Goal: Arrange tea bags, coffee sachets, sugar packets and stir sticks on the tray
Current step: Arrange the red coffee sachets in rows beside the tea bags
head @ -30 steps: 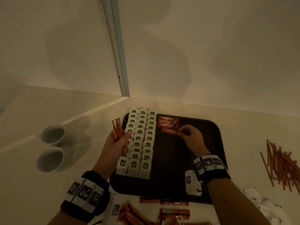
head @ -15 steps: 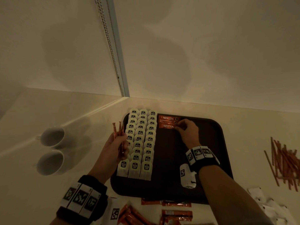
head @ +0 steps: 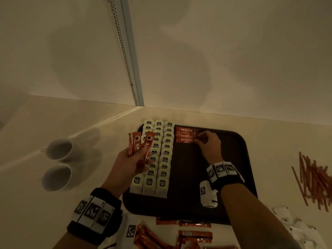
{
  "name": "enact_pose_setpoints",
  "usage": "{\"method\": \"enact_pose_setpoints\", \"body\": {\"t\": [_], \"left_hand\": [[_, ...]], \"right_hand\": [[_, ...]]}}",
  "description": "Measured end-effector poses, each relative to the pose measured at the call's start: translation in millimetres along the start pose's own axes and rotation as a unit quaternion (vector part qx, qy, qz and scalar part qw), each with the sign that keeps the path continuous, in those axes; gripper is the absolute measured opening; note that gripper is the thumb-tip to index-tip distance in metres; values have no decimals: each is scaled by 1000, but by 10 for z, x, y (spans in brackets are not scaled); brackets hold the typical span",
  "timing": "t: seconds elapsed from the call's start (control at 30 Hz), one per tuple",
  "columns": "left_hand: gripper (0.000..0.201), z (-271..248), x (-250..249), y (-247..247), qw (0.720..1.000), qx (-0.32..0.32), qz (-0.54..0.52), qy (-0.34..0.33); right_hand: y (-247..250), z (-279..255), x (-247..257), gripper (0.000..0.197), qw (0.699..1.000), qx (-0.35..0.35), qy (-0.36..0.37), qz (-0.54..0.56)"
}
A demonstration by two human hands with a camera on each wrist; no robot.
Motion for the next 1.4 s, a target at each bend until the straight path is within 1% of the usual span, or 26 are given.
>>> {"method": "enact_pose_setpoints", "body": {"t": [0.1, 0.17, 0.2, 0.23, 0.3, 0.33, 0.4, 0.43, 0.5, 0.53, 0.6, 0.7, 0.73, 0.8, 0.83, 0.87, 0.93, 1.0, 1.1, 1.23, 1.27, 1.3, 1.33, 1.37, 1.4], "left_hand": [[15, 39, -62, -29, 1000, 0, 25, -18], [11, 59, -107, -79, 999, 6, 38, -29], [10, 63, -125, -110, 998, 6, 44, -33], [11, 65, -138, -144, 998, 8, 47, -35], [11, 62, -149, -215, 998, 14, 47, -38], [10, 55, -156, -243, 998, 17, 44, -40], [10, 38, -175, -265, 998, 19, 27, -46], [10, 27, -185, -257, 998, 18, 15, -51], [8, 5, -202, -205, 998, 8, -10, -65], [8, -4, -209, -168, 997, -1, -21, -76], [7, -19, -229, -97, 994, -26, -26, -102], [7, -28, -284, -52, 985, -64, 22, -158], [7, -35, -306, -53, 981, -73, 38, -176], [10, -44, -347, -61, 975, -81, 53, -199], [11, -45, -360, -62, 974, -79, 58, -205], [11, -48, -371, -66, 973, -74, 65, -209], [14, -48, -372, -64, 971, -67, 86, -214], [13, -49, -364, -55, 969, -76, 98, -212], [12, -40, -346, -41, 969, -84, 98, -211], [11, -26, -281, -39, 968, -87, 117, -203], [9, -30, -254, -37, 970, -87, 114, -194], [7, -38, -225, -34, 974, -85, 104, -182], [5, -46, -196, -23, 978, -84, 92, -167], [8, -51, -163, 0, 980, -88, 86, -154], [13, -52, -126, 35, 982, -94, 88, -139]], "right_hand": [[135, -23, 199, 18, 999, -27, 29, 27], [234, -113, 486, 16, 995, -18, 61, 81], [269, -189, 661, 15, 989, 13, 80, 127], [290, -279, 842, 17, 978, 62, 95, 176], [277, -458, 1140, 24, 945, 177, 107, 254], [264, -525, 1238, 26, 932, 210, 120, 269], [255, -606, 1340, 23, 926, 214, 143, 278], [258, -632, 1354, 20, 923, 205, 141, 294], [269, -675, 1330, 19, 913, 198, 114, 338], [270, -698, 1302, 21, 908, 204, 101, 353], [246, -756, 1245, 23, 905, 229, 85, 348], [174, -848, 1182, 19, 902, 253, 68, 342], [149, -879, 1163, 19, 895, 257, 52, 360], [102, -931, 1138, 20, 867, 265, 10, 421], [82, -945, 1128, 20, 853, 268, -5, 447], [68, -951, 1122, 19, 846, 267, -13, 462], [53, -956, 1115, 19, 841, 259, -17, 474], [53, -955, 1117, 19, 837, 247, -18, 487], [58, -948, 1112, 16, 850, 236, -7, 470], [52, -990, 1062, 16, 857, 260, 5, 444], [62, -990, 1035, 15, 865, 265, 7, 426], [83, -972, 990, 13, 883, 262, 10, 390], [112, -926, 919, 12, 908, 245, 14, 338], [153, -858, 817, 11, 933, 216, 16, 286], [202, -775, 691, 11, 951, 182, 11, 248]]}}
Point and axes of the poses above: each hand's wrist, its own z-axis towards the middle knuckle, its own y-axis out of the back of the hand, x = y × z, the point moved 3 cm from there along z, towards the middle knuckle, and after that the axes turned 2 degrees about y, right-handed, at the moved point
